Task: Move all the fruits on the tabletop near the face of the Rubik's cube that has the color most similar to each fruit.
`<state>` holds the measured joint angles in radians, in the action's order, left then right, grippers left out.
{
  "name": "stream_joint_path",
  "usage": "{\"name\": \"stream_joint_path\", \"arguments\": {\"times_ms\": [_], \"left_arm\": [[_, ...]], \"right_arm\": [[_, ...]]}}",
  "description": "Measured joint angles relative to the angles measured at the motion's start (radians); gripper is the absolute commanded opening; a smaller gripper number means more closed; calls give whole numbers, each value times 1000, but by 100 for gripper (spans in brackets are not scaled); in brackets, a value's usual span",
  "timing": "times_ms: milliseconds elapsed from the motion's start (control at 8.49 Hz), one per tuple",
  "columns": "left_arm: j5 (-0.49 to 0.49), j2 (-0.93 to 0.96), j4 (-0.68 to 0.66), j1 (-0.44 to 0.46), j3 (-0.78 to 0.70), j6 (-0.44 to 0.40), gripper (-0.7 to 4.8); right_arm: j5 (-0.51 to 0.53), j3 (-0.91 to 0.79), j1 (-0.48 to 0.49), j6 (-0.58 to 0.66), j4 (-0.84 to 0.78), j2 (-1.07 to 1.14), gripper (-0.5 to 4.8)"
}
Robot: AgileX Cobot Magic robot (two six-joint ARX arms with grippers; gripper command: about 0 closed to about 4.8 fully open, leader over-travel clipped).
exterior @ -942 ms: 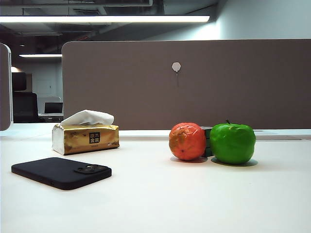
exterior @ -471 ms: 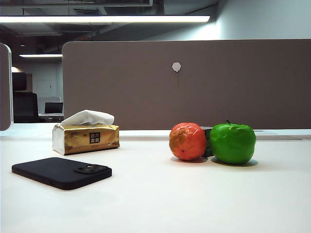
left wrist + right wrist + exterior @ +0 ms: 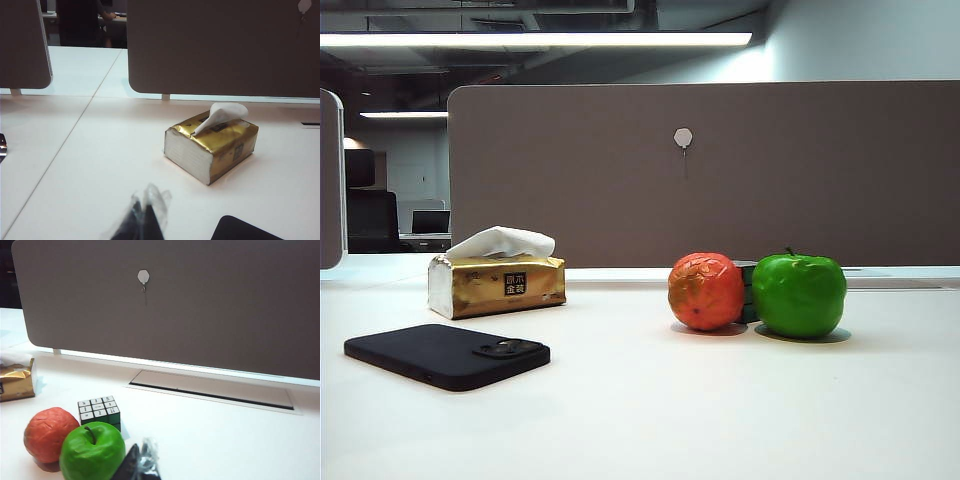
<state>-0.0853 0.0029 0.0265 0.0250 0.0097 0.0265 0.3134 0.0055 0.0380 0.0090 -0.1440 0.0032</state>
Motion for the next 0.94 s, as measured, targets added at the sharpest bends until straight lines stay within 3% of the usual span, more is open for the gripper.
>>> {"name": "stream_joint_path", "arguments": {"times_ms": [118, 235, 353, 471, 942], "left_arm": [[0, 0, 0, 0, 0, 16, -5], [-1, 0, 0, 0, 0, 32, -5], [-1, 0, 0, 0, 0, 34, -5], [-1, 0, 0, 0, 0, 35, -5], [-40, 0, 0, 0, 0, 35, -5]], "right_arm": [[-3, 0, 0, -25, 0, 0, -1], [-202, 0, 0, -137, 0, 0, -1], [-212, 0, 0, -129, -13, 0, -1], [-318, 0, 0, -84, -45, 0, -1], [-311, 0, 0, -84, -45, 0, -1]]}}
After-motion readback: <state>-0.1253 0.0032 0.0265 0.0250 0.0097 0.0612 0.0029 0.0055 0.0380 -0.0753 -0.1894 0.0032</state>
